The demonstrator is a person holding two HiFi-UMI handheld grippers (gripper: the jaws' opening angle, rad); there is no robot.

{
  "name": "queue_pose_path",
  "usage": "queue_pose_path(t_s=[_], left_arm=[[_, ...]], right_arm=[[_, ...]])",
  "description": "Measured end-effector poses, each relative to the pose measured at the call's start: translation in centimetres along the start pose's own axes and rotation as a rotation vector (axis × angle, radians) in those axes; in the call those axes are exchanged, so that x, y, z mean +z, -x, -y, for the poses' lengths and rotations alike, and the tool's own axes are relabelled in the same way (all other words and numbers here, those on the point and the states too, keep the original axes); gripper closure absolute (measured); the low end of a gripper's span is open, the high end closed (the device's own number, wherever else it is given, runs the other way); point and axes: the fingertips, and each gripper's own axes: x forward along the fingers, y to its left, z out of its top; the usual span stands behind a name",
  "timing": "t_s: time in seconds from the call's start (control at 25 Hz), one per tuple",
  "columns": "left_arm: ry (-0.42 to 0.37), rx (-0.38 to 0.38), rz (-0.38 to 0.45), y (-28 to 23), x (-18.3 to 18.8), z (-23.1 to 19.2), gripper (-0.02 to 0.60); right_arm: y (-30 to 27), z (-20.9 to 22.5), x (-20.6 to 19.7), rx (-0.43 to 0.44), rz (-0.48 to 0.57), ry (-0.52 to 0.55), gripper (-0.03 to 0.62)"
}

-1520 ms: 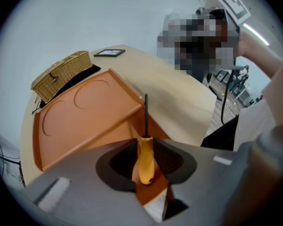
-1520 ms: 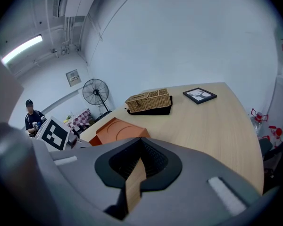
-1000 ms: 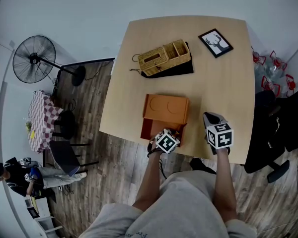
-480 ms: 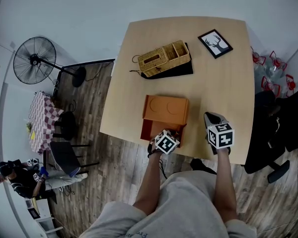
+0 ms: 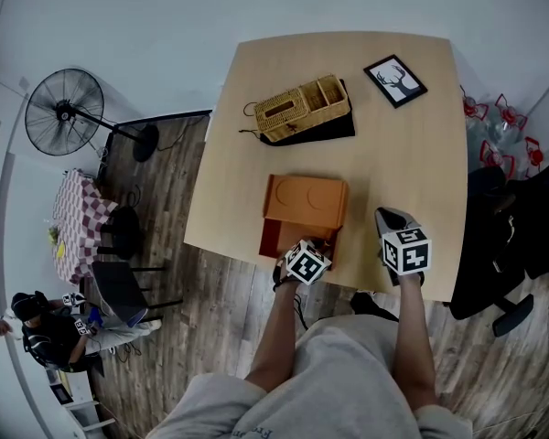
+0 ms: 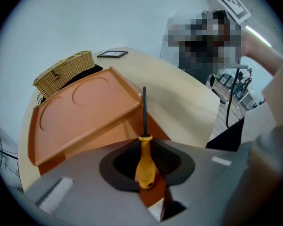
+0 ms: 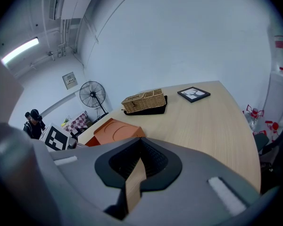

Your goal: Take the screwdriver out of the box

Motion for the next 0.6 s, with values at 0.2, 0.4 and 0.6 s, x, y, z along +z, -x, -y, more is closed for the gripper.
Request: queue_pose_path(t_s=[0.2, 0.4, 0.6], left_arm=[[0.003, 0.013, 0.02, 0.6, 0.1, -0.1, 0.453], [0.002, 0.024, 0.035, 1.1, 0.2, -0.1, 0.453], [0.015, 0.047, 0.07, 2.1, 0.4, -0.3, 0.453]], right_arm=[[0.0, -0.6, -0.2, 0.018, 0.003, -0.015, 0.592], [0.3, -1.1, -0.1, 0.021, 0.015, -0.014, 0.592], [0.8, -1.6, -0.5, 0.021, 0.016, -0.015, 0.592]])
